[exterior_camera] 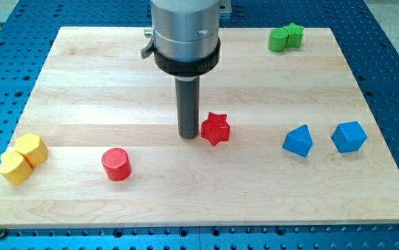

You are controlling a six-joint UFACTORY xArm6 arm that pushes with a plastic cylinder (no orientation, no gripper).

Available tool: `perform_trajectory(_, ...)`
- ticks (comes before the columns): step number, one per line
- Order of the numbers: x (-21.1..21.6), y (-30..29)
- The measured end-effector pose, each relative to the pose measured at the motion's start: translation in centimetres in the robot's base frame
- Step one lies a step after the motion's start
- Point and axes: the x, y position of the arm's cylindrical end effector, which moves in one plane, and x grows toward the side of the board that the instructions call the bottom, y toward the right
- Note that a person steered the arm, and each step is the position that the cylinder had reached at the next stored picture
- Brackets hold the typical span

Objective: Slide the triangle red star close to each other

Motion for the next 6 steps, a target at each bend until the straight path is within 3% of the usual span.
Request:
perform_trajectory(2,-0.5,6.8)
perform_trajectory(6,1.4,9.0)
